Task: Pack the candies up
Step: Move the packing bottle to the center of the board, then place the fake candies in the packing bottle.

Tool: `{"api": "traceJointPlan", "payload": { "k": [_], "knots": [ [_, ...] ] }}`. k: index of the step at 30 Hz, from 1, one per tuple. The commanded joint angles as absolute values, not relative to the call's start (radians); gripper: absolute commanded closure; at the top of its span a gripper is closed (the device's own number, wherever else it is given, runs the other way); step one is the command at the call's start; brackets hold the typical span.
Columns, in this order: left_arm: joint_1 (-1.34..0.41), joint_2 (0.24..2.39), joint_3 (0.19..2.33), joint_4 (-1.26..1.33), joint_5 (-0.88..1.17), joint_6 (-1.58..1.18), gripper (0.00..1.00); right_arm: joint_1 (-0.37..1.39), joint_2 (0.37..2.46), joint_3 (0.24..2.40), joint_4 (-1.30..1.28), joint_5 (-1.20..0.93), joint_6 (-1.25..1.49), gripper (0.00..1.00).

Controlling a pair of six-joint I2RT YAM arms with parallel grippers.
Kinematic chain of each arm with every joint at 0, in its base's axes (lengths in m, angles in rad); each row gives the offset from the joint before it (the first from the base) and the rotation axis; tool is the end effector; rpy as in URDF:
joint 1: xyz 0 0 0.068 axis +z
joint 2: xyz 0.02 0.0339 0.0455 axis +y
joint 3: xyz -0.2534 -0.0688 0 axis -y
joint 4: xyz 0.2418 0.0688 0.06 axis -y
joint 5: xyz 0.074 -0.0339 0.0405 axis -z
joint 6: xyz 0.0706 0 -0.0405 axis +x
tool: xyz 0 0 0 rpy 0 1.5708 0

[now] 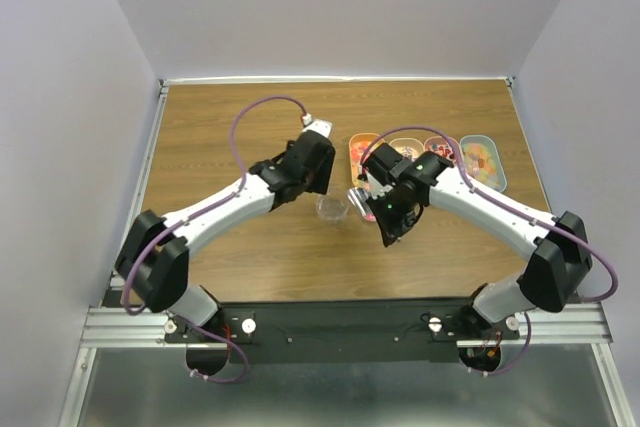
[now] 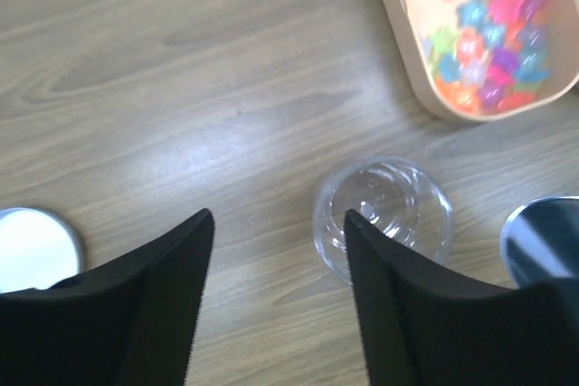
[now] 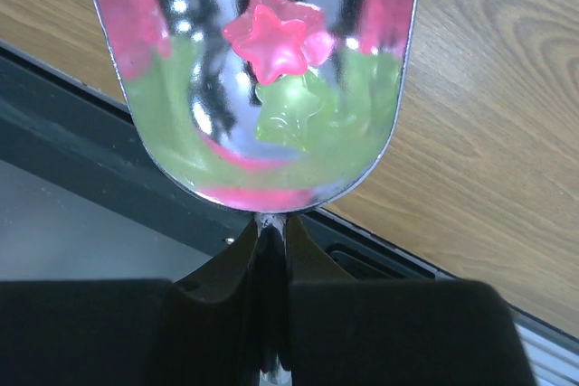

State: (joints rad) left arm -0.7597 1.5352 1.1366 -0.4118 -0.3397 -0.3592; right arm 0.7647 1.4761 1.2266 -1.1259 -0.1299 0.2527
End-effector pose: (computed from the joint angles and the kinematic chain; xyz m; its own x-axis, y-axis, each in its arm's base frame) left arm 0.2729 -0.2267 0.2263 -0.6615 0.1713 -0.7301 0.2674 0.9635 -0.0163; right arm 0.1908 0.1957 0.2229 -0.8616 -0.4830 -0.1562 -0.5053 0.8457 0.1716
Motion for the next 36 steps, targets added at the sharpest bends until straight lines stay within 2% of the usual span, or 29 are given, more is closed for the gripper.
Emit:
{"api": "traceJointPlan", "payload": {
  "k": [1, 5, 13, 25, 36],
  "knots": [
    [-0.655, 1.388, 1.102, -0.377, -0.262, -0.397, 0.29, 0.787, 1.529, 1.288, -1.144, -0.156, 0.235, 0.99],
    [-0.568, 1.269, 1.052, -0.345, -0.227, -0.393, 0.29, 0.811, 1.581, 1.325, -1.158, -0.156, 0.232, 0.99],
    [-0.459, 1.187, 0.974, -0.324, -0.186, -0.370, 0.29, 0.842, 1.692, 1.407, -1.218, -0.160, 0.229, 0.99],
    [-0.397, 1.135, 0.933, -0.310, -0.164, -0.314, 0.29, 0.850, 1.854, 1.594, -1.388, -0.156, 0.235, 0.99],
    [-0.379, 1.123, 0.914, -0.290, -0.088, -0.282, 0.29, 0.850, 1.876, 1.609, -1.388, -0.198, 0.261, 0.99]
  ]
}}
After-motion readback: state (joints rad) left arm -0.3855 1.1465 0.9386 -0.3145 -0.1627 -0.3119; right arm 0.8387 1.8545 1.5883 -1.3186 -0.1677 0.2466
